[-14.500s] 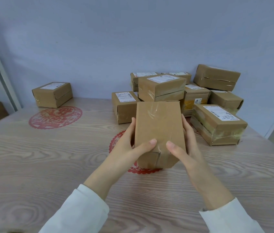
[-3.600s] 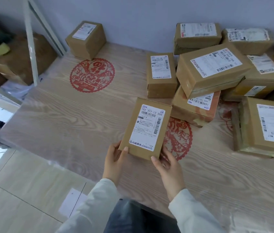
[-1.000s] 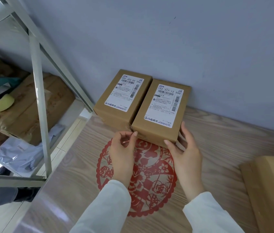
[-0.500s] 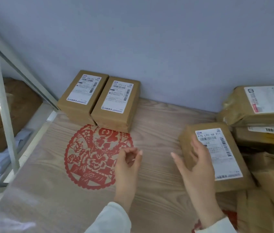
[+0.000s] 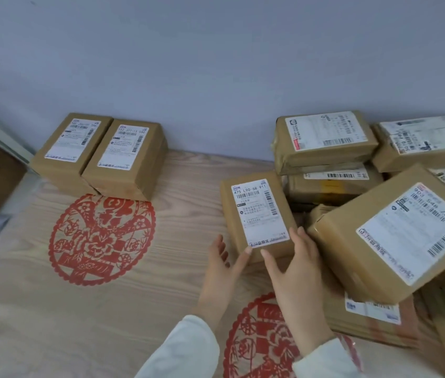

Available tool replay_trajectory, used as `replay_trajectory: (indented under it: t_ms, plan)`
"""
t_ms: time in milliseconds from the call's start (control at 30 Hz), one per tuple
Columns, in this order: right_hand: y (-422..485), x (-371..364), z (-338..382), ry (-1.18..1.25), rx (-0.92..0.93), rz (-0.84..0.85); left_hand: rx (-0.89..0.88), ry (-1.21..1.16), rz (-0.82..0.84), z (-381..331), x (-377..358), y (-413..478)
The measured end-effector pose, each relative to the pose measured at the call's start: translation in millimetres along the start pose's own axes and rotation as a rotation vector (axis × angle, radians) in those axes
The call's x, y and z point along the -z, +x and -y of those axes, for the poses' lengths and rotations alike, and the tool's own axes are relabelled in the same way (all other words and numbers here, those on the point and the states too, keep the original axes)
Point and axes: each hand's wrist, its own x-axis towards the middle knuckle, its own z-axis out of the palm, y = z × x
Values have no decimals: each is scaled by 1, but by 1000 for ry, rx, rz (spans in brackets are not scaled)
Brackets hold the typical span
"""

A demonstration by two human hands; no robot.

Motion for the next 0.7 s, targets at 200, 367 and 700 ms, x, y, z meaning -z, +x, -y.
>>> replay_trajectory:
  t_ms: [200, 367, 700]
  plan:
    - [-4, -1, -6, 32, 16, -29, -43, -25, -37, 0, -8, 6]
    - [-12, -3, -7, 100, 21, -37, -55, -114, -90, 2, 1, -6]
    - [-39, 9, -28, 243, 23, 280, -110, -208, -216, 21, 30, -73]
